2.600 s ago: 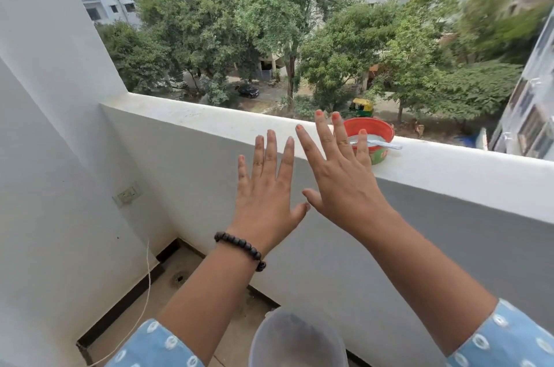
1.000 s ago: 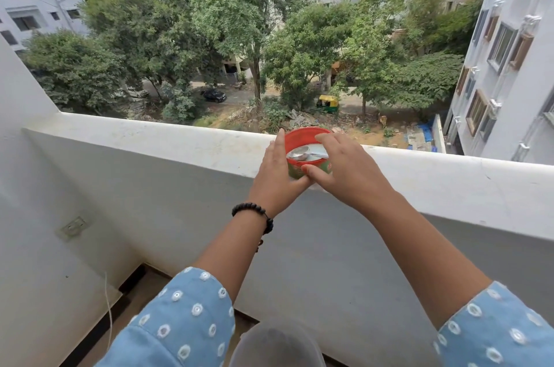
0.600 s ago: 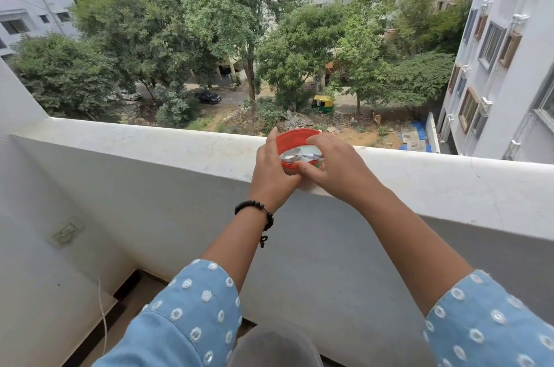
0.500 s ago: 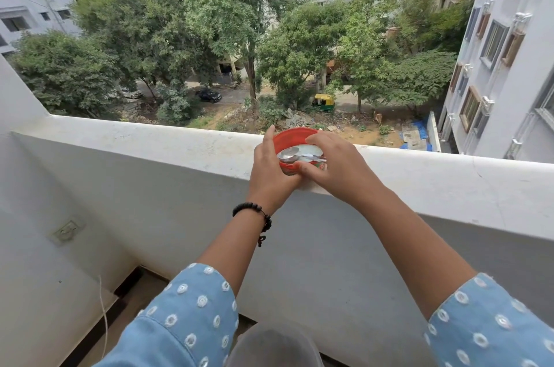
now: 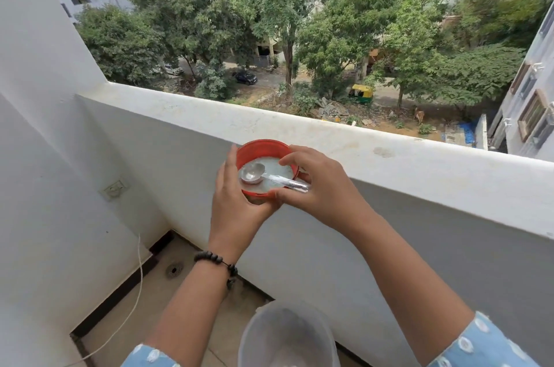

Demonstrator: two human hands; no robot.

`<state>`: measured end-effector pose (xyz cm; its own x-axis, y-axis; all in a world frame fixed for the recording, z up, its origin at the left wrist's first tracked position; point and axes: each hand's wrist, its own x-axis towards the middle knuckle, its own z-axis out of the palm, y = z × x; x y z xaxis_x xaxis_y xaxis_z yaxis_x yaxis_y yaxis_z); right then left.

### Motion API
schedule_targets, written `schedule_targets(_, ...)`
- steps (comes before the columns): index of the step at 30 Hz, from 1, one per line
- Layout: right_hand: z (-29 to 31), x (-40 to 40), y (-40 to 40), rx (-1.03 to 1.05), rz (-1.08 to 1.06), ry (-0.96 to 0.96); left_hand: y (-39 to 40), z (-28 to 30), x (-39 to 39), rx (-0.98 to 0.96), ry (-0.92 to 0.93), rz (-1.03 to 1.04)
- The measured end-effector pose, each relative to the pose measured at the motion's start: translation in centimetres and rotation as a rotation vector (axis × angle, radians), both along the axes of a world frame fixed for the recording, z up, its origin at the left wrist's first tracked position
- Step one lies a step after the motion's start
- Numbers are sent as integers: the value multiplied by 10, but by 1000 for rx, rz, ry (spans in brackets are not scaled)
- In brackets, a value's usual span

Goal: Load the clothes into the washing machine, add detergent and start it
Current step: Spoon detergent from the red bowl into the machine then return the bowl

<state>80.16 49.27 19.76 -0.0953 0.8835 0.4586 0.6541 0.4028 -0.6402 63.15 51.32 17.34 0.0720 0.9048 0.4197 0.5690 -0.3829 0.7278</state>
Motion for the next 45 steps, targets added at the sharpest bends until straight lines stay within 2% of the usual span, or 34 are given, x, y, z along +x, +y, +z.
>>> schedule_targets(7, -9, -91, -2, -179, 232, 141, -45, -9, -92, 12, 9, 300)
schedule_targets(18, -28, -258, -36, -423, 596, 190, -148, -33, -244, 31, 55, 762)
schedule_targets(22, -36, -307, -53, -497, 707, 187, -182, -40, -281, 25, 40, 855)
schedule_targets(27, -47, -356, -73, -513, 740, 172, -216, -49, -321, 25, 57, 902)
schedule_targets(29, -48, -374, -82, -589, 743, 256, -228, -52, -337, 22, 68, 914)
schedule_targets(34, -48, -415, -106, -960, 797, 733, -258, -57, -375, 4, 67, 897)
schedule_targets(36, -48, -433, -117, -1017, 795, 815, -273, -57, -391, -25, 69, 899)
schedule_targets(40, -55, -465, -141, -980, 728, 856, -300, -60, -422, -83, 66, 915)
schedule_targets(43, -61, -484, -156, -783, 693, 808, -317, -64, -445, -118, 79, 906)
schedule_targets(45, -66, -492, -167, -591, 681, 708, -326, -67, -459, -138, 86, 912)
